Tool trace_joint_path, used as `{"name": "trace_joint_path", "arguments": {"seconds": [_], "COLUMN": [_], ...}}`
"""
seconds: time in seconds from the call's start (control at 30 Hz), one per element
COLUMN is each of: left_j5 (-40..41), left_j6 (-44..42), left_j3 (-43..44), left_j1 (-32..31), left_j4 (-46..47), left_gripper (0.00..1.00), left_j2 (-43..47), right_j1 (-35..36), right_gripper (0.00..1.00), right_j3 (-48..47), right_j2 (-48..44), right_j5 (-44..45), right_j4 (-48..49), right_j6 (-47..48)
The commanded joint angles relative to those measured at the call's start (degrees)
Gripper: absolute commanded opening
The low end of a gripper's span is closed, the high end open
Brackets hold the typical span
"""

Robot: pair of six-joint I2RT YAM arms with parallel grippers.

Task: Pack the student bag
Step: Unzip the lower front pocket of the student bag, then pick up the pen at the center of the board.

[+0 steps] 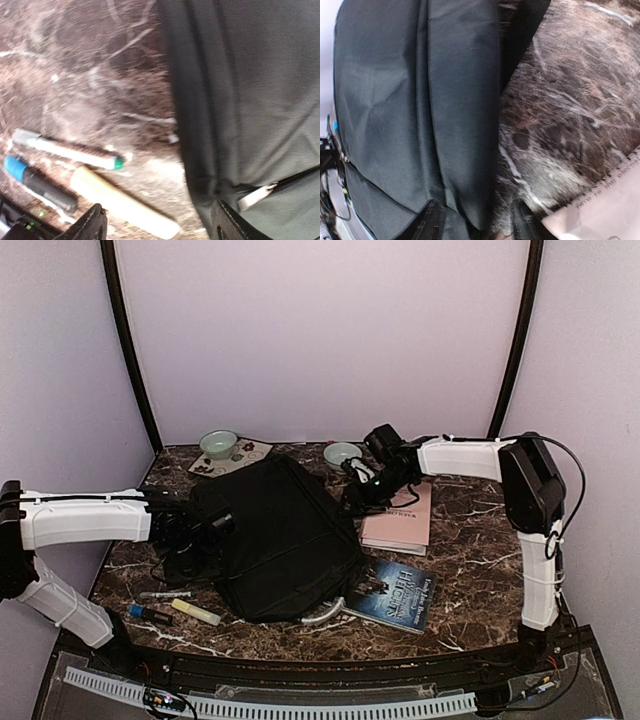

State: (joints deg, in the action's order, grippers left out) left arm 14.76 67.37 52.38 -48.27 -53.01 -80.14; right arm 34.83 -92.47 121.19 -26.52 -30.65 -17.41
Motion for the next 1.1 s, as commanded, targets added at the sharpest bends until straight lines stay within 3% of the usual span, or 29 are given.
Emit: {"name": "trace_joint_path", "arguments": {"seconds": [0.0, 0.13, 0.33, 0.57, 0.87, 1.07], "left_j5": [2.19, 0.63, -7.84, -14.4, -17.56, -20.59], "left_j6": [5.36, 10.85, 19.82, 23.75, 29.0, 30.57], "left_j3": [-0.27, -1.78, -2.02, -8.25, -17.36, -20.63], "left_j1": [0.09, 0.24, 1.49, 5.55, 7.58, 7.57], "left_j4": [-9.24, -13.14, -13.98, -2.96, 7.78, 11.78], "left_gripper": [0.75, 0.75, 0.73, 0.73, 0.63, 0.61], "left_j2": [1.97, 2.89, 2.86, 4.48, 9.38, 7.2], "right_j1": [-0.5, -0.5, -0.49, -0.49, -0.53, -0.51], "right_gripper": [0.54, 0.57, 0.57, 0.56, 0.56, 0.54], "right_j3": [-0.68, 0.58, 3.08, 6.82, 10.29, 11.49], "right_j2": [-4.05, -6.74, -9.82, -12.94, -15.62, -16.21], "right_j5": [2.93, 5.59, 7.55, 7.83, 8.24, 7.99], "right_j4": [-3.17, -3.39, -4.12, -3.37, -2.72, -2.22], "right_j6": [2.47, 2.79, 3.13, 2.74, 2.04, 1.51]}}
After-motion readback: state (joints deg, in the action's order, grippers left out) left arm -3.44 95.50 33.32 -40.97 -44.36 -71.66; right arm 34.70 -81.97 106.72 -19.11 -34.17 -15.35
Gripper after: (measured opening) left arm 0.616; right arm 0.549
